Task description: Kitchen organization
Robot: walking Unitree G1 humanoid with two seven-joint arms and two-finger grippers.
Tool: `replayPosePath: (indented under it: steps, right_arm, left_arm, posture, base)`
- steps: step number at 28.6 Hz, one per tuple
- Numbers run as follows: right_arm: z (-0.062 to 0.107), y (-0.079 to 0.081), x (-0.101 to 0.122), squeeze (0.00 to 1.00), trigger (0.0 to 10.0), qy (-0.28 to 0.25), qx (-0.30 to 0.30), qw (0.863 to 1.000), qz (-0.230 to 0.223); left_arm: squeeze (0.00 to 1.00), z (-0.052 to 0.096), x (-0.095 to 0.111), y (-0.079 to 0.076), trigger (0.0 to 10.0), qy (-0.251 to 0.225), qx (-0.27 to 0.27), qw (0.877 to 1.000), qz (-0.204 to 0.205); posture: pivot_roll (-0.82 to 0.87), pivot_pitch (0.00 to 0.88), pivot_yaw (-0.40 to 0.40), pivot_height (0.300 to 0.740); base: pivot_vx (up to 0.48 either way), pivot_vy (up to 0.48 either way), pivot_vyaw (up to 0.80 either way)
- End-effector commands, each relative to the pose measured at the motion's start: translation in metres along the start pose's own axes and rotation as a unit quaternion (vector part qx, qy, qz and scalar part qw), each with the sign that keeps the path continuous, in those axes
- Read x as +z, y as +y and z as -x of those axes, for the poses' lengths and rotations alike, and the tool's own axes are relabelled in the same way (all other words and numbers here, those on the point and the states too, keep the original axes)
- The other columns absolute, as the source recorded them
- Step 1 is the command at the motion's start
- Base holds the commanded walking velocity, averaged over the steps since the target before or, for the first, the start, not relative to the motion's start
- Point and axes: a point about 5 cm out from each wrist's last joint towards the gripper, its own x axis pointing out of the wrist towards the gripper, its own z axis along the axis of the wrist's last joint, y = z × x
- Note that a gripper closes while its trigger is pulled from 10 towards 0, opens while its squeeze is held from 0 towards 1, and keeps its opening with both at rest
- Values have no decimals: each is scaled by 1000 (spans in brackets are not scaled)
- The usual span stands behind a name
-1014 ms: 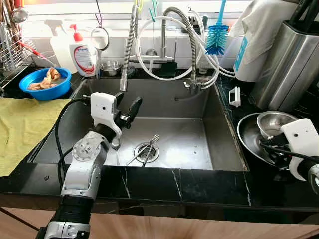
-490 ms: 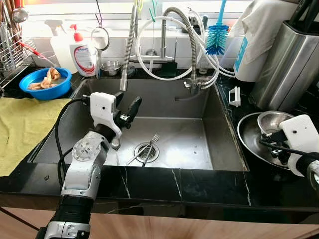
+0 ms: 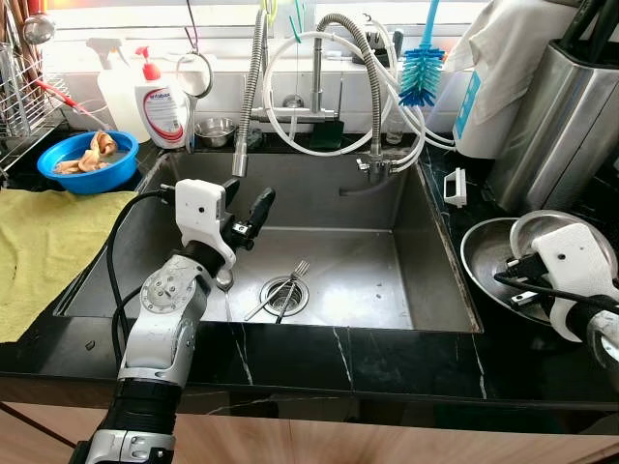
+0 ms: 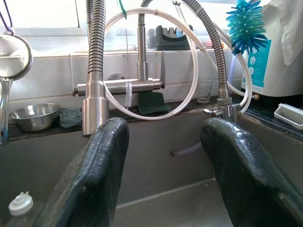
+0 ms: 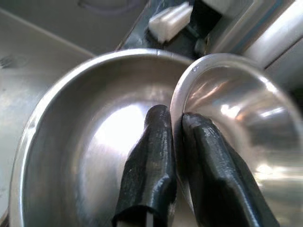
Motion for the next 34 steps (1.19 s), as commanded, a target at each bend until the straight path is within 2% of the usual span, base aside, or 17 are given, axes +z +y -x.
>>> replayPosePath:
  steps: [1, 11, 20, 24, 25, 26, 27, 31, 34]
  right_arm:
    - [-1, 1, 3, 0, 0, -9, 3, 1000, -1]
    - [2, -5, 25, 0, 0, -56, -36, 998, -6]
    - [14, -15, 64, 0, 0, -113, -73, 991, 19]
    - [16, -14, 82, 0, 0, -161, -76, 984, -8]
    - [15, -10, 87, 0, 3569, -179, -70, 981, -26]
    - [14, -8, 87, 0, 6471, -180, -68, 981, -28]
    - [12, -5, 88, 0, 10000, -185, -61, 981, -27]
    - [7, 7, 90, 0, 10000, -212, -32, 976, -48]
    - [2, 22, 99, 0, 10000, -255, -13, 961, -110]
  left_arm:
    - [0, 0, 6, 3, 10000, -7, 3, 1000, -5]
    - [0, -1, 8, 6, 10000, -13, 15, 1000, 2]
    - [0, -3, 9, 5, 10000, -19, 20, 999, 17]
    - [0, -4, 10, 6, 10000, -28, 29, 999, 20]
    - [0, -3, 10, 6, 10000, -30, 31, 999, 18]
    - [0, -3, 10, 6, 10000, -30, 33, 999, 17]
    - [0, -3, 10, 7, 10000, -30, 34, 999, 15]
    - [0, -3, 10, 8, 10000, -33, 40, 999, 13]
    - [0, -3, 12, 10, 10000, -35, 44, 998, 12]
  posture:
    - [-91, 0, 0, 740]
    - [-95, 0, -3, 740]
    - [-102, 0, -2, 740]
    - [-101, 0, -4, 740]
    - [-103, 0, -5, 740]
    - [-103, 0, -5, 740]
    - [-103, 0, -5, 740]
    - [-100, 0, -7, 740]
    - [-93, 0, -11, 740]
  base:
    - [0, 0, 0]
    - [0, 0, 0]
    - [0, 0, 0]
    - [0, 0, 0]
    - [0, 0, 0]
    - [0, 0, 0]
    - [0, 0, 0]
    - [0, 0, 0]
    - [0, 0, 0]
